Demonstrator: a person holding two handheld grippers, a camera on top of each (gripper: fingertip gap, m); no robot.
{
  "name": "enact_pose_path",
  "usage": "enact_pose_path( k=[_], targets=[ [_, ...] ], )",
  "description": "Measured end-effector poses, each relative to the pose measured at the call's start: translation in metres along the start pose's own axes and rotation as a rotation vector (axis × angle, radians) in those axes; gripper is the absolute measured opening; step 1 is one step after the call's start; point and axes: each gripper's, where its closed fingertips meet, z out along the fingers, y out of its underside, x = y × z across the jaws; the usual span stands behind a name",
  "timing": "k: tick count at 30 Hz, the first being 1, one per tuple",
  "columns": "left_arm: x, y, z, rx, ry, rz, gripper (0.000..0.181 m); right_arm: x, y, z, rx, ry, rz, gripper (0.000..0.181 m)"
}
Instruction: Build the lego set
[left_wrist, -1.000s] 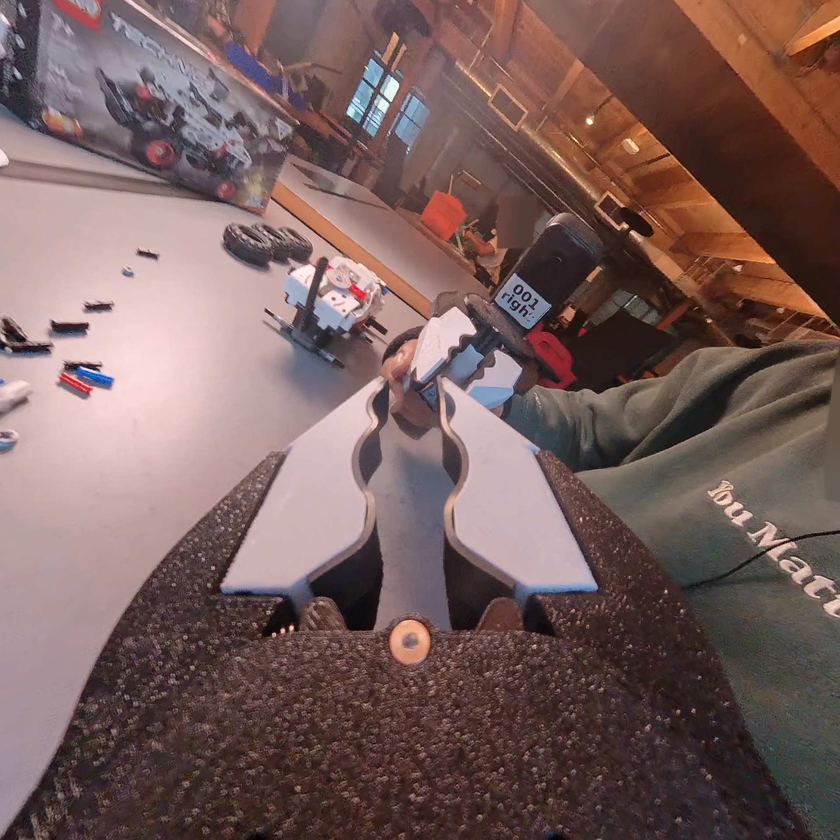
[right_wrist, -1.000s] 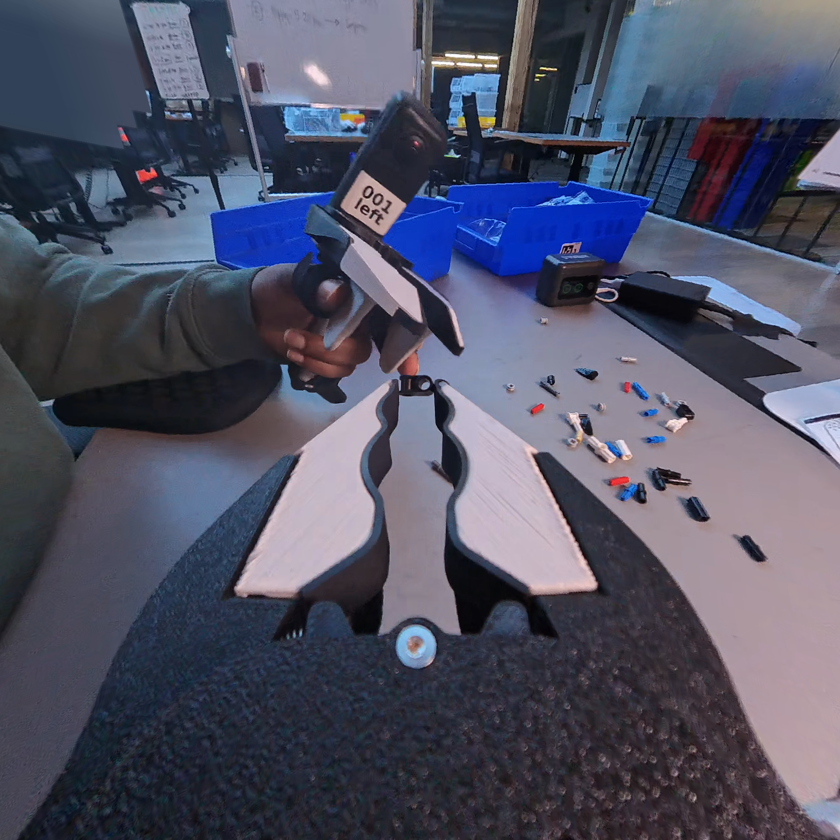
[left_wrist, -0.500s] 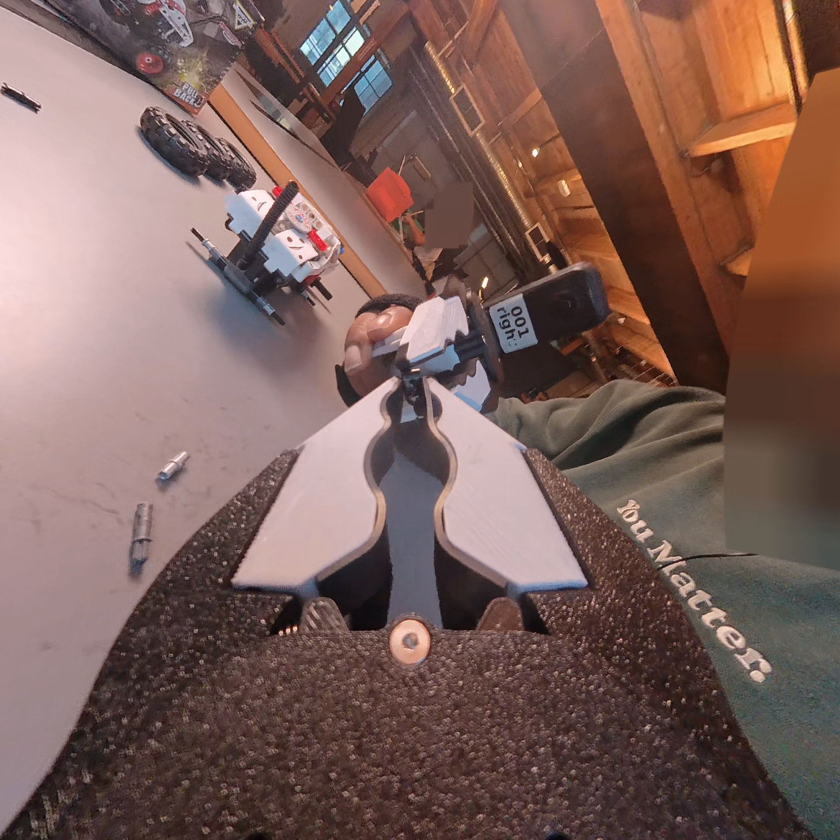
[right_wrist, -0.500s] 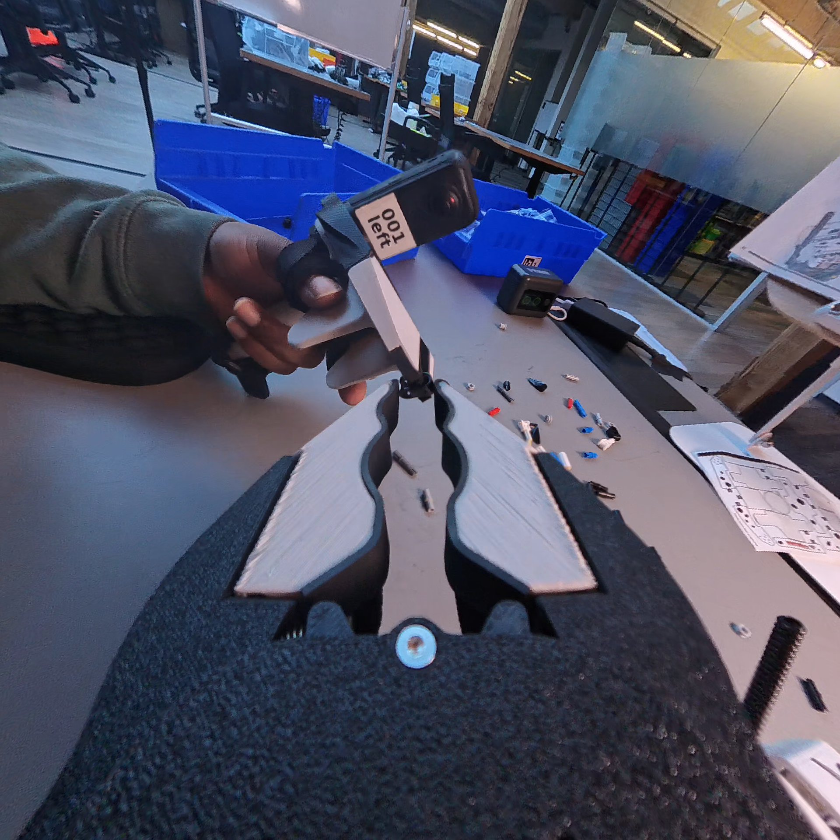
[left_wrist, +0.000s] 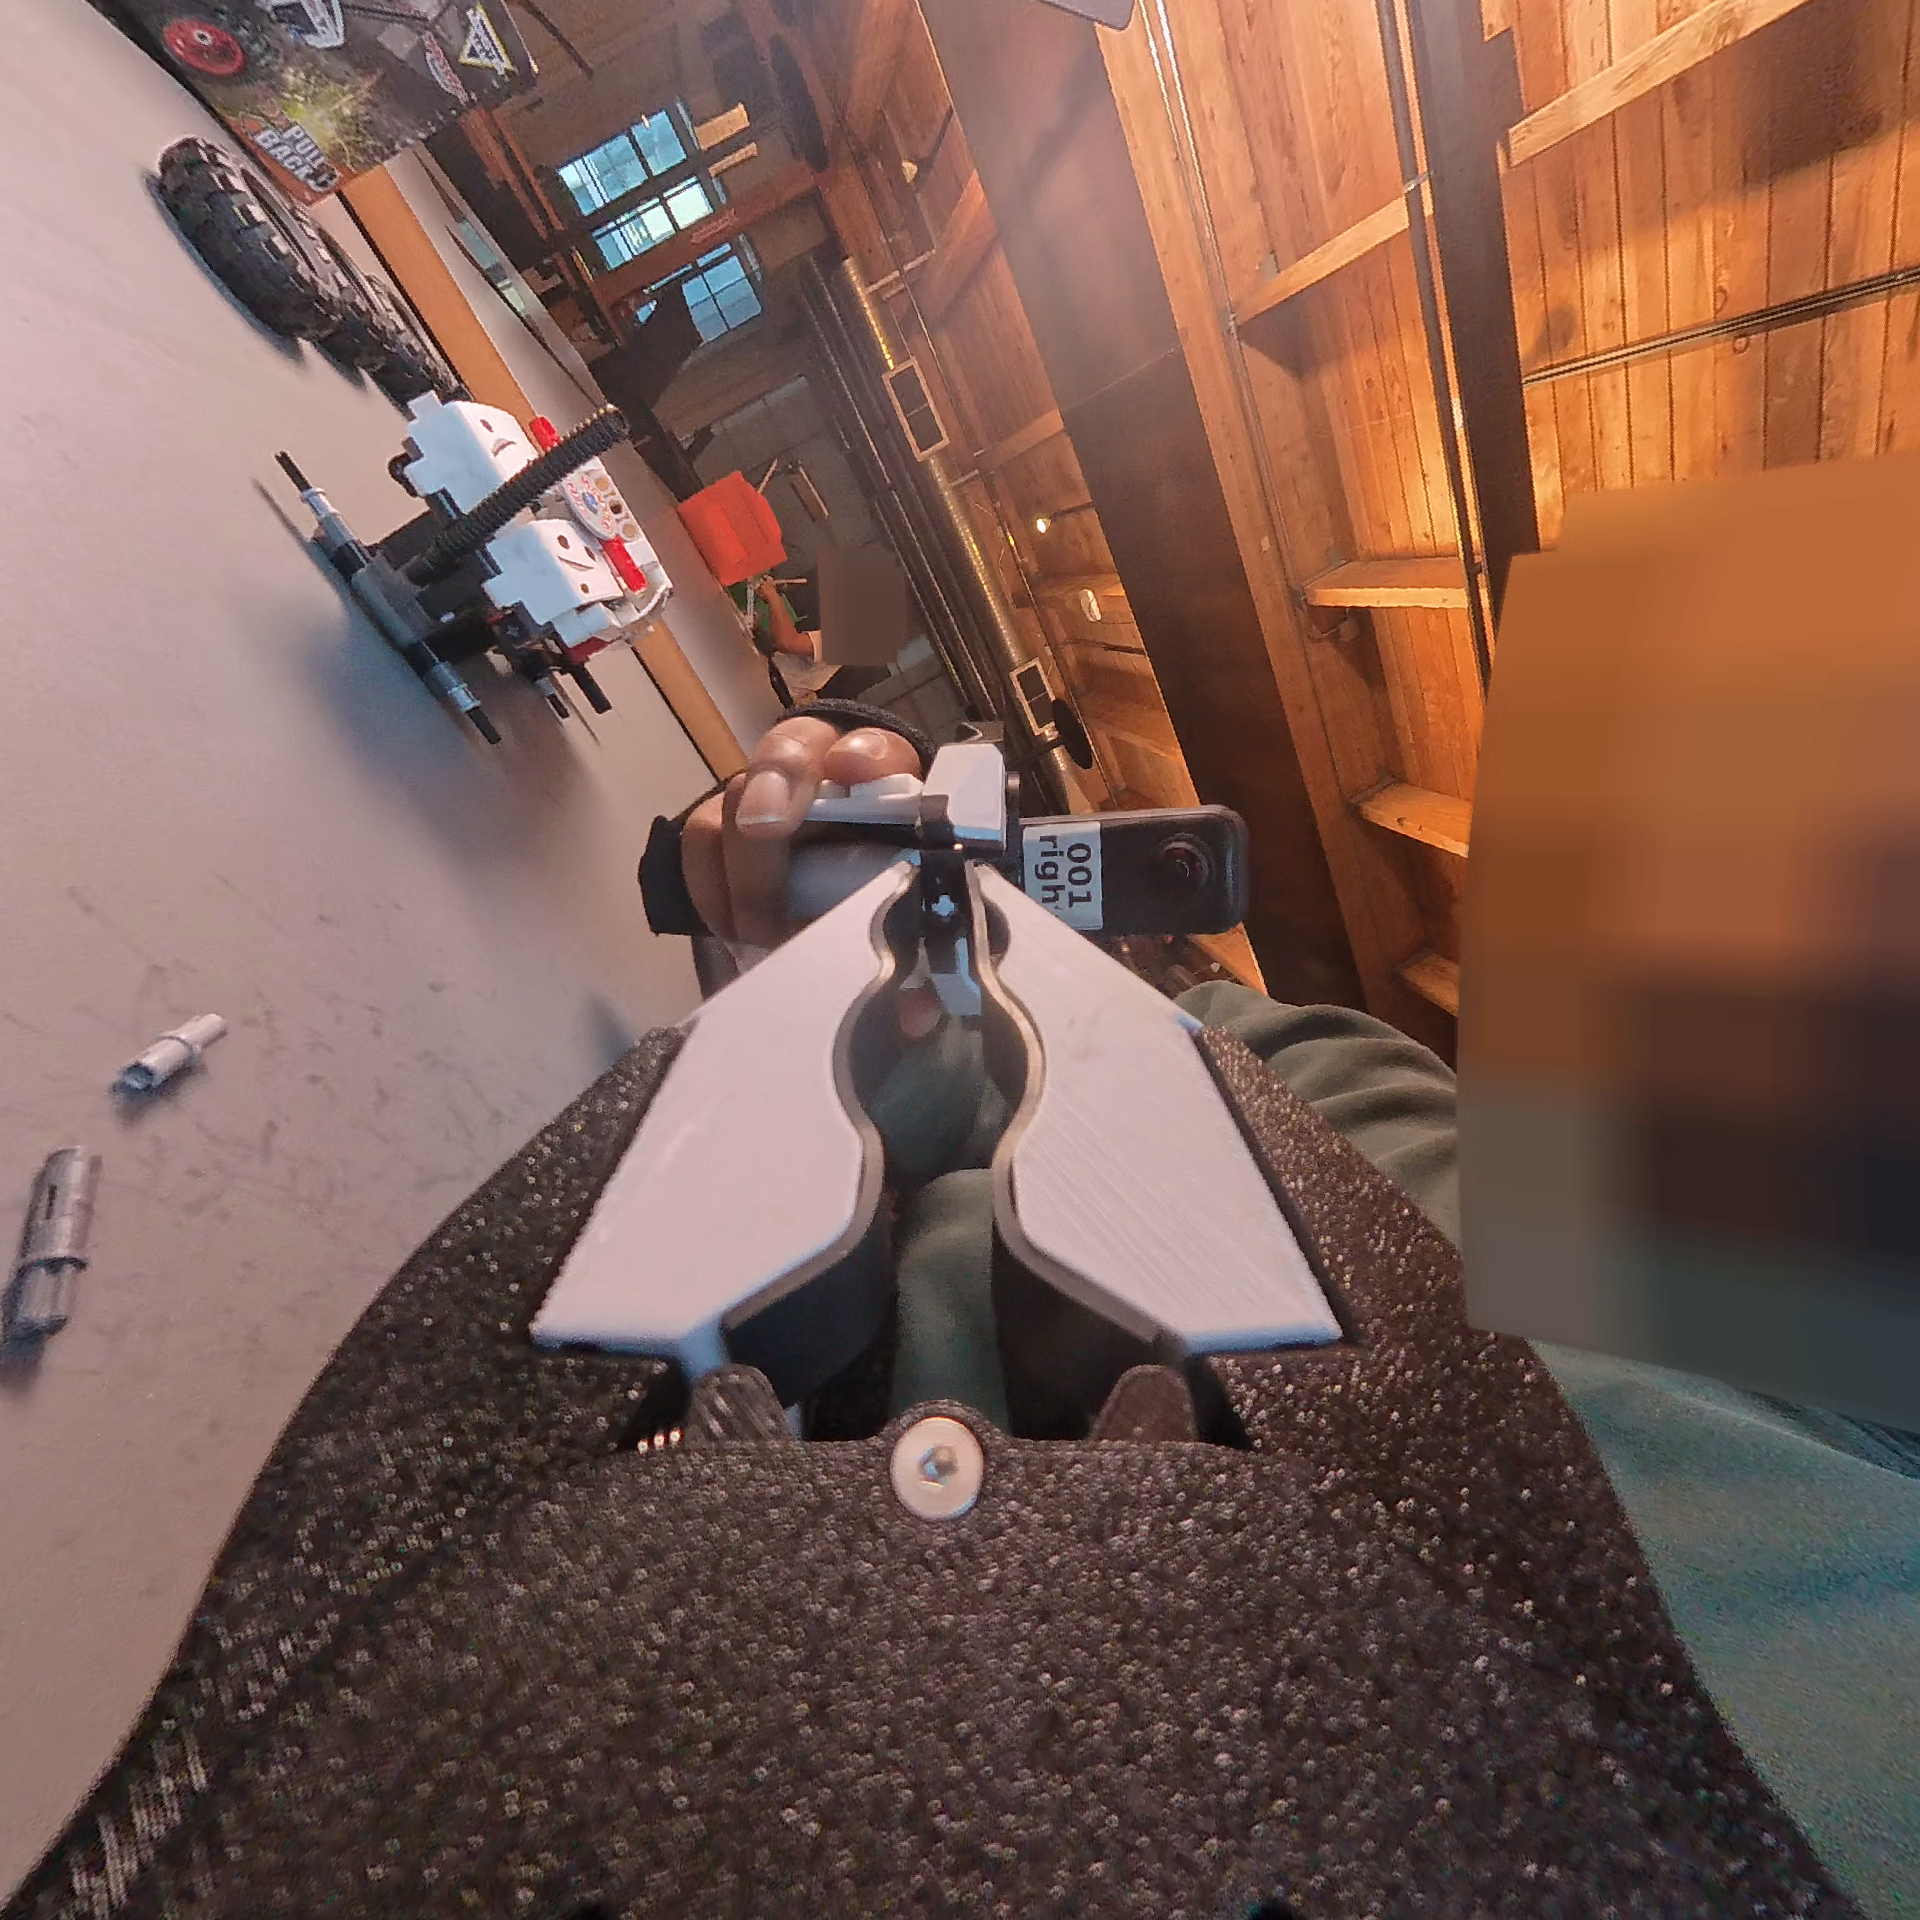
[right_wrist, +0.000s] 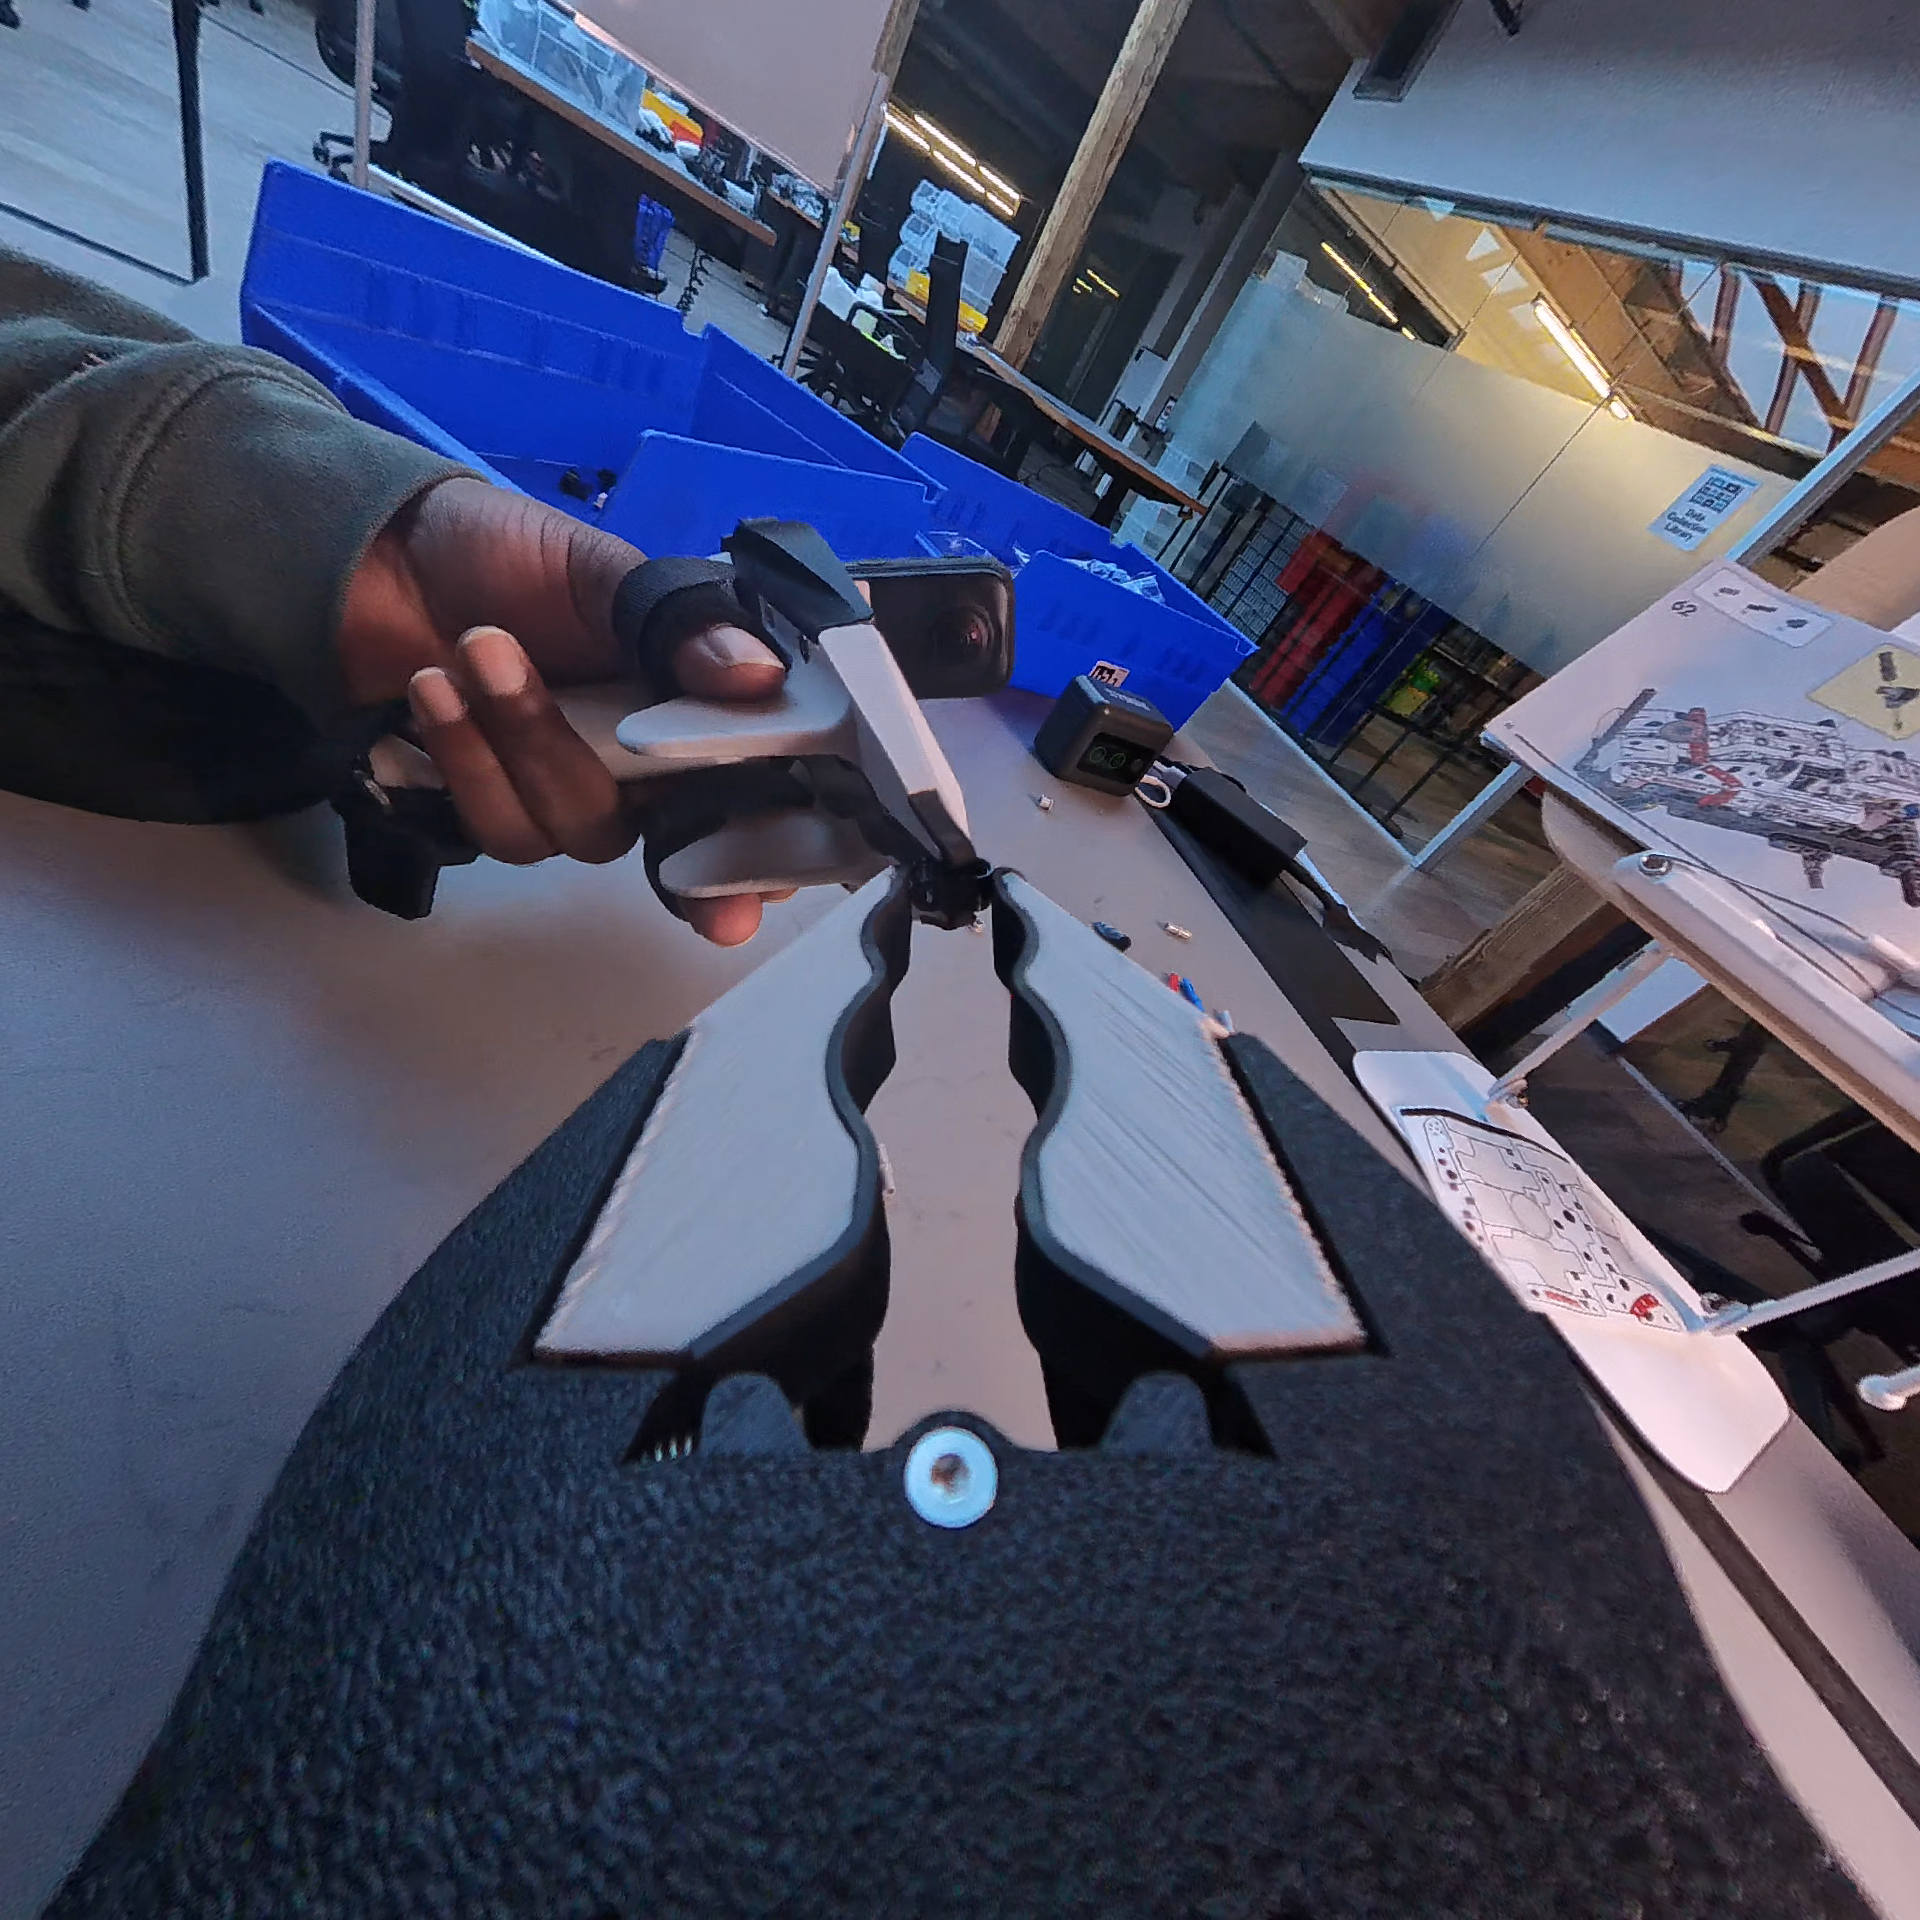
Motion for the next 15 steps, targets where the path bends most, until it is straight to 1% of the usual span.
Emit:
enact_pose_path(
  k=[1, 3, 5, 7, 10, 11, 13, 15],
  targets=[
    [0.001, 0.000, 0.000, -0.005, -0.010, 0.035, 0.007, 0.000, 0.000, 0.000, 0.004, -0.007, 0.019, 0.014],
    [0.004, -0.003, -0.002, -0.025, -0.057, 0.169, 0.011, 0.003, -0.004, -0.002, 0.029, -0.025, 0.097, 0.014],
    [0.000, -0.014, -0.013, -0.042, -0.177, 0.324, 0.019, 0.012, -0.004, -0.006, 0.044, -0.017, 0.164, 0.014],
    [-0.015, -0.022, -0.033, -0.107, -0.367, 0.468, 0.021, 0.023, -0.001, -0.010, 0.039, -0.001, 0.214, 0.014],
    [-0.058, -0.028, -0.081, -0.278, -0.772, 0.611, 0.021, 0.032, 0.010, -0.012, 0.001, 0.022, 0.239, 0.014],
    [-0.069, -0.027, -0.096, -0.332, -0.867, 0.636, 0.019, 0.033, 0.013, -0.012, -0.010, 0.027, 0.240, 0.014],
    [-0.083, -0.021, -0.108, -0.401, -0.944, 0.653, 0.015, 0.032, 0.017, -0.012, -0.031, 0.022, 0.243, 0.014],
    [-0.093, -0.018, -0.105, -0.421, -0.956, 0.660, 0.013, 0.031, 0.021, -0.011, -0.049, 0.016, 0.241, 0.014]
  ],
)
